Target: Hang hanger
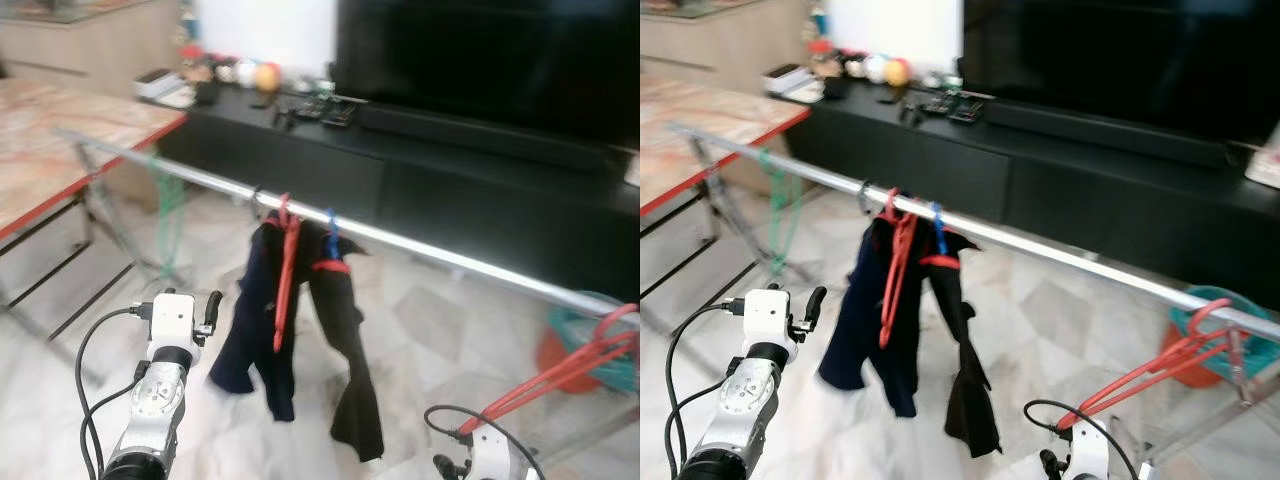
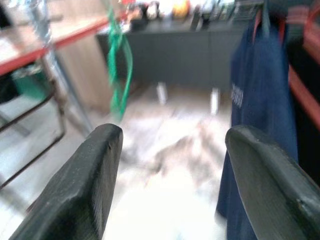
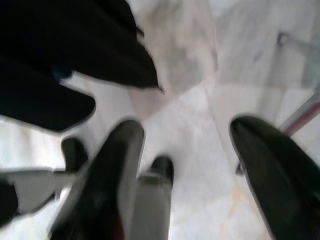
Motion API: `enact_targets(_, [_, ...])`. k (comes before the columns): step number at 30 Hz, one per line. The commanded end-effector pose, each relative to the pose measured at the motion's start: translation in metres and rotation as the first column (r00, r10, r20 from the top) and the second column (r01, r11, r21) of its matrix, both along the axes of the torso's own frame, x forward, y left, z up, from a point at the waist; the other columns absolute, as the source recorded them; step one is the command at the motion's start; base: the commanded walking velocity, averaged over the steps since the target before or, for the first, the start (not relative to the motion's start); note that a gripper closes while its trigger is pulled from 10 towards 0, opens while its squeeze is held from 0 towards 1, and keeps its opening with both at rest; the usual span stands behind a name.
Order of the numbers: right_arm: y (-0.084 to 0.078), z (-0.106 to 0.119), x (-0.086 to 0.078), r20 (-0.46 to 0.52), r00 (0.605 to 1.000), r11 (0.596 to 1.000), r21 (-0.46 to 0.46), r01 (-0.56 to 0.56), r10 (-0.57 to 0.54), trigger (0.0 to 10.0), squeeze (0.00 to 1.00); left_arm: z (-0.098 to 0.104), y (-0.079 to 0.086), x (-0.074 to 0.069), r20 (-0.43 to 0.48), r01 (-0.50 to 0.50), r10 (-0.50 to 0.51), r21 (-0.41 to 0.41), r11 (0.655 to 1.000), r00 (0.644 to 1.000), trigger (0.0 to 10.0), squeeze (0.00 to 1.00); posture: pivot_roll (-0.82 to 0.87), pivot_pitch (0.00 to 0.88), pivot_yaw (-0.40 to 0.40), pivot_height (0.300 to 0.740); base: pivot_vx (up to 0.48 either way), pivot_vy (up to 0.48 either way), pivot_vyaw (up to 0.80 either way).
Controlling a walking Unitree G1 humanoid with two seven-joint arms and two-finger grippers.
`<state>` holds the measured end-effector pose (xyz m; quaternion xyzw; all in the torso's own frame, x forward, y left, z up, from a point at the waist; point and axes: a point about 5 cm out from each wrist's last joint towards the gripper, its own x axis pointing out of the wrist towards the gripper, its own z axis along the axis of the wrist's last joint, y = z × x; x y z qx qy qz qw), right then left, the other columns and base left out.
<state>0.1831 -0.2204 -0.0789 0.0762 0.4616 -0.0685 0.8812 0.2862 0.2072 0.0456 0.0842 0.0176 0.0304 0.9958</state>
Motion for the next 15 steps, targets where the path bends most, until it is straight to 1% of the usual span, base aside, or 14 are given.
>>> enact_targets(1, [0.000,-0.003,-0.005,-0.015,1.000,1.000,0.005,0.012,-0.012,10.0,0.00,0.004,-0.001,0.004,0.012,0.006,-0.007,0.017,1.000,1.000,10.0,0.00,0.04,0.000,-0.001,0.740,-0.304,0.000,0.00])
enact_targets(10, [0.000,-0.002,-0.005,-0.014,1.000,1.000,0.004,0.011,-0.011,10.0,0.00,0.003,0.000,0.004,0.004,0.001,-0.001,0.016,1.000,1.000,10.0,0.00,0.04,0.000,-0.002,0.740,-0.305,0.000,0.00])
enact_targets(11, [0.000,-0.002,-0.005,-0.014,1.000,1.000,0.003,0.011,-0.011,10.0,0.00,0.003,0.000,0.004,0.003,0.001,-0.001,0.015,1.000,1.000,10.0,0.00,0.04,0.000,-0.002,0.740,0.000,0.000,0.00])
enact_targets(15, [0.001,-0.002,-0.005,-0.013,1.000,1.000,0.005,0.011,-0.011,10.0,0.00,-0.007,0.005,0.001,-0.056,-0.023,0.023,0.004,1.000,0.998,10.0,0.00,0.04,0.000,-0.003,0.740,0.000,0.000,0.00])
